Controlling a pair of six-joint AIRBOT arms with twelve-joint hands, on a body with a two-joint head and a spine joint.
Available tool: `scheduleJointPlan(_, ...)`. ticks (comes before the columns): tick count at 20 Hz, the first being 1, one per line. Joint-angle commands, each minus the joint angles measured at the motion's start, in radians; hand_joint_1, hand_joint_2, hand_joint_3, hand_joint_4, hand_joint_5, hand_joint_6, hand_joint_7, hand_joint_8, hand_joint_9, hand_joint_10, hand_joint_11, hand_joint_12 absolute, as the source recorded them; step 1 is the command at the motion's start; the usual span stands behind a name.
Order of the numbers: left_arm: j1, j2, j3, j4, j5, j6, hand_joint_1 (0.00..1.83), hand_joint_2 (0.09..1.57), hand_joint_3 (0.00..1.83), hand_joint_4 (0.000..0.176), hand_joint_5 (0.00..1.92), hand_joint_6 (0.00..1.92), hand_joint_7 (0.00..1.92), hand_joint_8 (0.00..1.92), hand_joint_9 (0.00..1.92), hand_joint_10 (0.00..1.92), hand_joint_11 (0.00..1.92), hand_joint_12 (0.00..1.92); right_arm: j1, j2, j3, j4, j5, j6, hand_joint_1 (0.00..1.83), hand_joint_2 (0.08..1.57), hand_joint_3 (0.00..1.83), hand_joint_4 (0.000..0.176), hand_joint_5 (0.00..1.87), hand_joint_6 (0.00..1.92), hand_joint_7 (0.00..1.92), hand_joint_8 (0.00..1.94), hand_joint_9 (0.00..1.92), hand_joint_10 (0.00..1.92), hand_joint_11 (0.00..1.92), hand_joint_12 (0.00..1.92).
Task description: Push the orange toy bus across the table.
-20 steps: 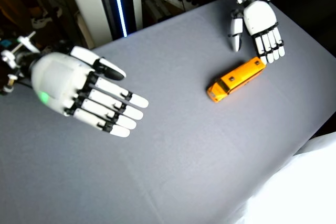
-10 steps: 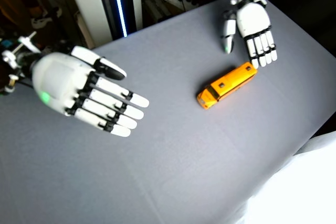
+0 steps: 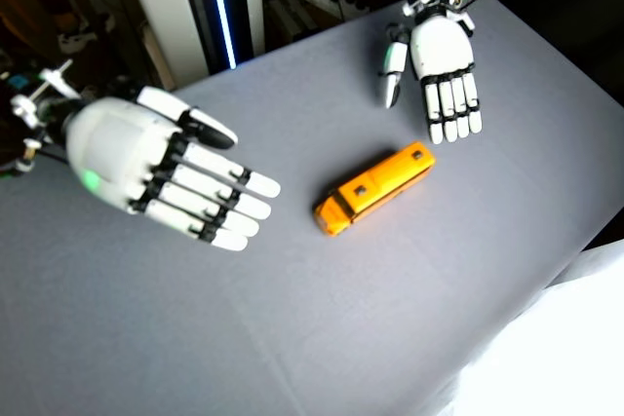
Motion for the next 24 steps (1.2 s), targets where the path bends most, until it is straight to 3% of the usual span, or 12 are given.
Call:
scheduleJointPlan(1, -0.015, -0.003, -0.001, 0.051, -0.107, 0.0, 0.0, 1.31, 0.0, 0.0, 0.12, 0.0, 0.09, 0.0, 0.04, 0.0, 0.0, 0.0, 0.006, 0.002, 0.005, 0.013, 0.122, 0.006, 0.4, 1.42, 0.0, 0.0, 0.3, 0.0, 0.19, 0.0, 0.15, 0.0, 0.0, 0.42)
scheduleJointPlan(3, -0.016, 0.002, -0.004, 0.053, -0.12, -0.011, 0.0, 1.33, 0.01, 0.0, 0.11, 0.0, 0.08, 0.0, 0.03, 0.0, 0.0, 0.0, 0.006, 0.002, 0.004, 0.013, 0.122, 0.006, 0.42, 1.42, 0.0, 0.0, 0.3, 0.0, 0.19, 0.0, 0.15, 0.0, 0.0, 0.38)
scheduleJointPlan(6, -0.015, 0.017, -0.011, 0.065, -0.146, -0.047, 0.0, 1.29, 0.0, 0.0, 0.08, 0.0, 0.06, 0.0, 0.01, 0.0, 0.0, 0.0, 0.004, 0.002, 0.004, 0.014, 0.122, 0.008, 0.41, 1.41, 0.0, 0.002, 0.31, 0.0, 0.21, 0.0, 0.18, 0.0, 0.0, 0.48)
scheduleJointPlan(10, 0.021, 0.062, -0.017, 0.158, -0.239, -0.291, 0.0, 1.29, 0.0, 0.0, 0.09, 0.01, 0.08, 0.01, 0.04, 0.01, 0.0, 0.0, 0.004, 0.002, -0.001, 0.03, 0.155, 0.008, 0.33, 1.4, 0.0, 0.027, 0.3, 0.0, 0.22, 0.0, 0.21, 0.0, 0.03, 0.44)
scheduleJointPlan(11, 0.024, 0.07, -0.022, 0.169, -0.251, -0.31, 0.0, 1.29, 0.0, 0.0, 0.09, 0.01, 0.08, 0.01, 0.04, 0.01, 0.0, 0.0, 0.004, 0.002, -0.003, 0.032, 0.164, 0.008, 0.33, 1.4, 0.0, 0.027, 0.3, 0.0, 0.22, 0.0, 0.21, 0.0, 0.03, 0.44)
scheduleJointPlan(13, 0.038, 0.105, -0.046, 0.215, -0.314, -0.361, 0.0, 1.28, 0.0, 0.0, 0.15, 0.01, 0.13, 0.01, 0.07, 0.01, 0.02, 0.01, 0.004, 0.003, -0.008, 0.037, 0.204, 0.01, 0.43, 1.4, 0.0, 0.006, 0.33, 0.0, 0.24, 0.0, 0.24, 0.0, 0.18, 0.23)
scheduleJointPlan(15, 0.059, 0.133, -0.061, 0.262, -0.39, -0.441, 0.0, 1.25, 0.0, 0.0, 0.14, 0.0, 0.13, 0.01, 0.07, 0.01, 0.03, 0.01, 0.004, 0.009, -0.016, 0.041, 0.252, 0.01, 0.45, 1.38, 0.0, 0.014, 0.34, 0.0, 0.25, 0.0, 0.24, 0.0, 0.22, 0.17)
scheduleJointPlan(16, 0.071, 0.144, -0.065, 0.282, -0.426, -0.479, 0.0, 1.29, 0.0, 0.0, 0.16, 0.01, 0.14, 0.01, 0.07, 0.01, 0.01, 0.0, 0.004, 0.012, -0.02, 0.041, 0.275, 0.01, 0.48, 1.39, 0.0, 0.0, 0.35, 0.0, 0.27, 0.01, 0.26, 0.0, 0.23, 0.13)
scheduleJointPlan(20, 0.104, 0.181, -0.096, 0.325, -0.542, -0.533, 0.0, 1.25, 0.0, 0.0, 0.22, 0.01, 0.19, 0.01, 0.1, 0.01, 0.04, 0.02, 0.004, 0.023, -0.032, 0.049, 0.365, 0.01, 0.51, 1.41, 0.01, 0.02, 0.37, 0.01, 0.28, 0.01, 0.26, 0.01, 0.2, 0.12)
scheduleJointPlan(21, 0.112, 0.184, -0.098, 0.334, -0.558, -0.551, 0.0, 1.28, 0.0, 0.0, 0.21, 0.0, 0.18, 0.0, 0.07, 0.0, 0.0, 0.0, 0.004, 0.025, -0.032, 0.053, 0.374, 0.01, 0.54, 1.41, 0.0, 0.003, 0.37, 0.01, 0.29, 0.01, 0.22, 0.0, 0.18, 0.11)
scheduleJointPlan(24, 0.13, 0.199, -0.109, 0.375, -0.623, -0.603, 0.0, 1.29, 0.0, 0.0, 0.21, 0.0, 0.18, 0.0, 0.09, 0.01, 0.03, 0.01, 0.004, 0.03, -0.039, 0.054, 0.43, 0.01, 0.61, 1.43, 0.0, 0.0, 0.38, 0.0, 0.31, 0.0, 0.26, 0.01, 0.26, 0.14)
